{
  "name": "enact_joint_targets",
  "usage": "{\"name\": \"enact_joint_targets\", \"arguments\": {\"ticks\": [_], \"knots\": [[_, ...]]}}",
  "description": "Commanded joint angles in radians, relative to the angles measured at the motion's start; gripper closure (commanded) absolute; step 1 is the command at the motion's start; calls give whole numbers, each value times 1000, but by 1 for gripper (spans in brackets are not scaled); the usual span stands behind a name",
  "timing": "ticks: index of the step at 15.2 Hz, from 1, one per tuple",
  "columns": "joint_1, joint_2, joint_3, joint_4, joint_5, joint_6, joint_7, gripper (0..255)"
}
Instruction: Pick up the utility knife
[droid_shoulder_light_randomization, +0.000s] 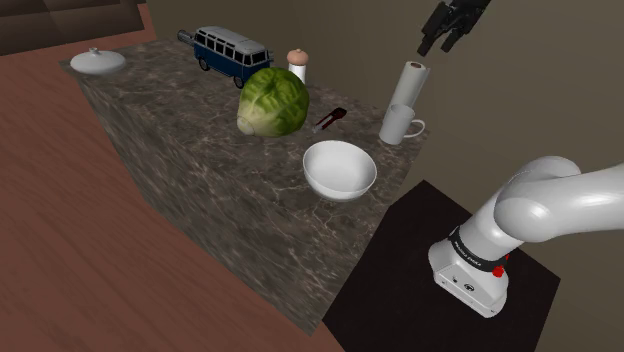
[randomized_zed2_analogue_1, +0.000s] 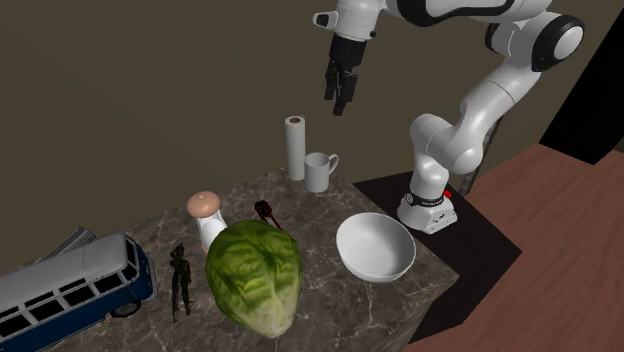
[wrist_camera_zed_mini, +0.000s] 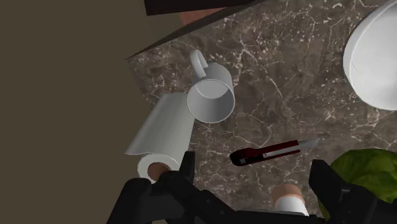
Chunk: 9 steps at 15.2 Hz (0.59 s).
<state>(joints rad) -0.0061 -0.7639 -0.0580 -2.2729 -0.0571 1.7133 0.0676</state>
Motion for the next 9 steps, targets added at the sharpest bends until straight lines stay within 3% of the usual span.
{"name": "enact_joint_targets", "arguments": {"ticks": [1, 9], "knots": [[0, 0, 0, 0, 0, 0, 0, 0], [-72, 180, 159, -55, 77, 173, 428, 0]]}}
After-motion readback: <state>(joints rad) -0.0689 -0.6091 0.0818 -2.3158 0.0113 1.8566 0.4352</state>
